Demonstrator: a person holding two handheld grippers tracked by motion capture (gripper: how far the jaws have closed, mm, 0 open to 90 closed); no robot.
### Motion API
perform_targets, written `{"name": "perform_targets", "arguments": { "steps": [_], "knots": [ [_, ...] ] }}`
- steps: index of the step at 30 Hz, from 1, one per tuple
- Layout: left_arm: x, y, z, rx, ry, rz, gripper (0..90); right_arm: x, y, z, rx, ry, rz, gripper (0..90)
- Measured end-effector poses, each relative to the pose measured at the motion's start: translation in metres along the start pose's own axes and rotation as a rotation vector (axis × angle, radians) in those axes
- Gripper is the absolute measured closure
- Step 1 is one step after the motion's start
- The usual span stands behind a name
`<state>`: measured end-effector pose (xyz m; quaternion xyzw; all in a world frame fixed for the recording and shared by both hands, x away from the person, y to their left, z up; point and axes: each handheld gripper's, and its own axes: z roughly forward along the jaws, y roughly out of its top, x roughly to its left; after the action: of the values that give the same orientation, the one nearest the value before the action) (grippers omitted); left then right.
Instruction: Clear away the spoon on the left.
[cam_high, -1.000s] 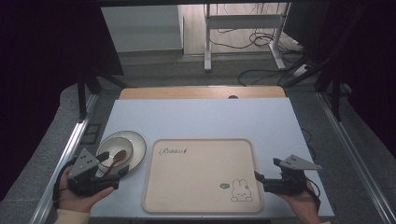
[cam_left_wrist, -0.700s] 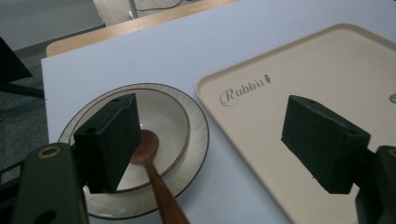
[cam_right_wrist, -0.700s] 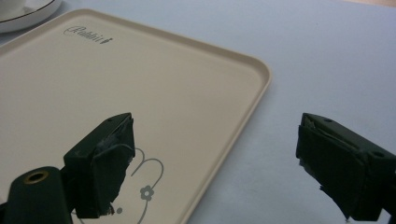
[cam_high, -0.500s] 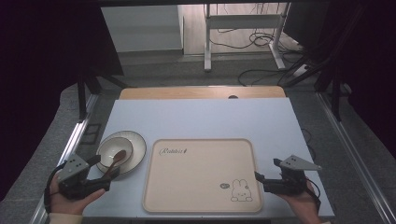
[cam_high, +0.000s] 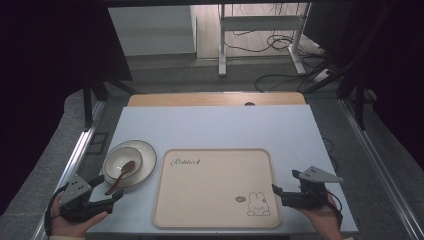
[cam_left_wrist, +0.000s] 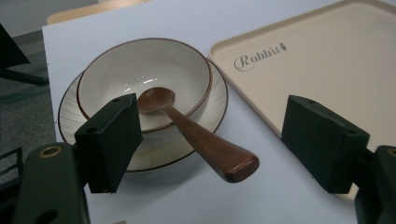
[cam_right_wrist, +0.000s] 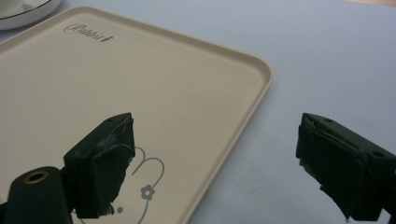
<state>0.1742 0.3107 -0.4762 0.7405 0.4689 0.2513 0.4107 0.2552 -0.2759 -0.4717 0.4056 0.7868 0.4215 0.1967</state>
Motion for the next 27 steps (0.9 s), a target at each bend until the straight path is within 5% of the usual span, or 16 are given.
{"name": "perform_targets", "arguments": {
  "steps": [12,27],
  "knots": [
    [0.001,-0.007,0.006,0.017,0.03,0.037,24.4,0.0,0.0,0.0,0.003,0.0,0.0,11.9],
    [0.004,-0.012,0.01,0.058,0.054,0.063,43.7,0.0,-0.001,0.001,0.01,0.001,-0.004,11.9]
  ]
}}
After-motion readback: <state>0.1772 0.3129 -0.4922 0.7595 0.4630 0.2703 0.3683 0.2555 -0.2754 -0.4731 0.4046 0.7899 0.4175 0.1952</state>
